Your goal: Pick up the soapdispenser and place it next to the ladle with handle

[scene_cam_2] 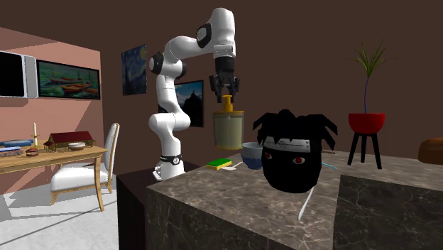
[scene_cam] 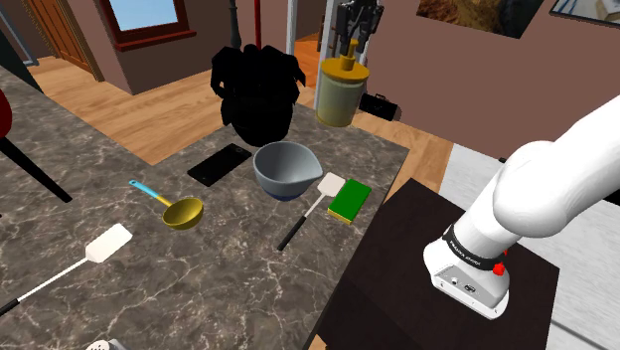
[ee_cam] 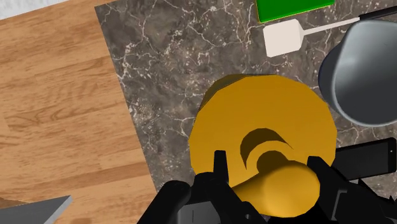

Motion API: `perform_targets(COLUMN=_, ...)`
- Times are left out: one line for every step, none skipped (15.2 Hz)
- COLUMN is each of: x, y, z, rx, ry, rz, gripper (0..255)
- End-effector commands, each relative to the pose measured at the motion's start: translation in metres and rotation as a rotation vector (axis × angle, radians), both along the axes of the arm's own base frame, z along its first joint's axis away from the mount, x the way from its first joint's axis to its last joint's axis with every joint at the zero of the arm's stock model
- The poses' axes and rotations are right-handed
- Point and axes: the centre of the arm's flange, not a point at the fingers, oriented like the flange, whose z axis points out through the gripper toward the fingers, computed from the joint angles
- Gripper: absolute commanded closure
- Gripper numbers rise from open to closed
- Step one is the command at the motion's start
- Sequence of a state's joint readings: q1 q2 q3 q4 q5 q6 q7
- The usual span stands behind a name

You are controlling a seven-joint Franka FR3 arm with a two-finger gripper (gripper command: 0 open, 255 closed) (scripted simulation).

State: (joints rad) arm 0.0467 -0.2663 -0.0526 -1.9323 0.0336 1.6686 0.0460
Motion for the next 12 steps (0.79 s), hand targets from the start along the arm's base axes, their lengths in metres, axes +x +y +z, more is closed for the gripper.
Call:
perform_targets(x=0.0, y=0.0, z=0.011, rx=0.0, ry=0.0, rz=0.0, gripper=255)
perform_targets(x=0.0, y=0.0, z=0.016, rx=0.0, ry=0.0, rz=0.0, gripper=255)
perform_targets(x=0.0, y=0.0, z=0.021, rx=0.0, ry=0.0, rz=0.0, gripper=255)
perform_targets(x=0.0, y=0.0, z=0.027, rx=0.0, ry=0.0, rz=0.0, gripper=255)
perform_targets(x=0.0, y=0.0, z=0.032, rx=0.0, ry=0.0, rz=0.0, gripper=255)
perform_targets(x=0.0, y=0.0, z=0.037, rx=0.0, ry=0.0, rz=0.0, gripper=255)
perform_targets(x=0.0, y=0.0, z=0.042, rx=0.0, ry=0.0, rz=0.0, gripper=255)
perform_targets(x=0.0, y=0.0, z=0.048, rx=0.0, ry=0.0, rz=0.0, gripper=255)
perform_targets(x=0.0, y=0.0, z=0.053, rx=0.0, ry=0.0, rz=0.0, gripper=255)
perform_targets(x=0.0, y=0.0, z=0.058, rx=0.0, ry=0.0, rz=0.0, gripper=255)
perform_targets(x=0.0, y=0.0, z=0.064, rx=0.0, ry=0.0, rz=0.0, gripper=255)
perform_targets(x=0.0, y=0.0, z=0.069, rx=0.0, ry=0.0, rz=0.0, gripper=255)
